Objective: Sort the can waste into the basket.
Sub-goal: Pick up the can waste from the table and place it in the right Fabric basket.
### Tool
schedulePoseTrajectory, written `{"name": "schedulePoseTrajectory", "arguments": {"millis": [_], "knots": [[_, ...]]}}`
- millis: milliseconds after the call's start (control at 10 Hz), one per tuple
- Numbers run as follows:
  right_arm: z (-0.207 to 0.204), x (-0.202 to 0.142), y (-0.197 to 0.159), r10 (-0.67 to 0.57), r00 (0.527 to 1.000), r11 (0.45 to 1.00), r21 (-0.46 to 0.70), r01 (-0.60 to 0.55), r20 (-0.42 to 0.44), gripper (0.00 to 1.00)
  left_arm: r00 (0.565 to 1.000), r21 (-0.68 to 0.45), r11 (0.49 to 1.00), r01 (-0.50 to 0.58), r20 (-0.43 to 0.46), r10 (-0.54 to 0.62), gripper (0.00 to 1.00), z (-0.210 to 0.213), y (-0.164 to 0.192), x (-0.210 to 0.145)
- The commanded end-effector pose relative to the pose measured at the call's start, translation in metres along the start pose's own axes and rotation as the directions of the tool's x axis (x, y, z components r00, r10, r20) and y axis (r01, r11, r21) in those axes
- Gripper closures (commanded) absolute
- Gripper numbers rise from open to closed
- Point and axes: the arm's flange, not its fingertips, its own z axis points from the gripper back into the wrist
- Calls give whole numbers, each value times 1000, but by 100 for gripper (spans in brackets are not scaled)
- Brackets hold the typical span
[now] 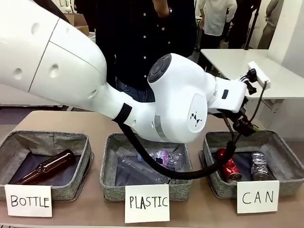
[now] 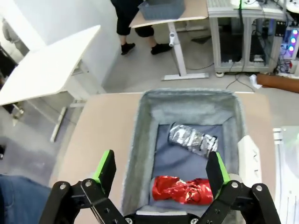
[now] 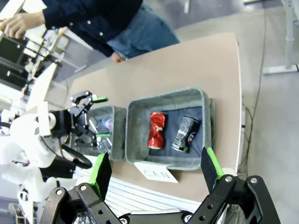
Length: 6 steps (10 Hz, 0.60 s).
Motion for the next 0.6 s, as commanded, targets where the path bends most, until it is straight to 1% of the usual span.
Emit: {"name": "schedulePoseTrajectory", "arguments": {"millis": [0, 100, 200, 300, 400, 500], "knots": [[1, 3, 1, -14, 1000, 1000, -5, 14, 8, 0, 986, -24, 997, -73, -153, 69, 0, 25, 14, -2], [1, 3, 1, -14, 1000, 1000, -5, 14, 8, 0, 962, -46, 993, -106, -257, 90, 0, 50, 32, -20], [0, 0, 0, 0, 1000, 1000, 0, 0, 0, 0, 915, -42, 985, -166, -379, 138, 0, 86, 59, -44], [-12, 9, 18, 17, 1000, 1000, -9, -17, -11, 0, 857, -23, 964, -264, -465, 223, 0, 121, 85, -66], [-29, 17, 38, 39, 999, 999, -7, -39, -19, 0, 804, -5, 931, -364, -506, 312, 0, 155, 107, -92], [-53, 27, 60, 39, 999, 999, -4, -39, -7, 0, 751, 87, 910, -407, -535, 387, 0, 184, 127, -123]]}}
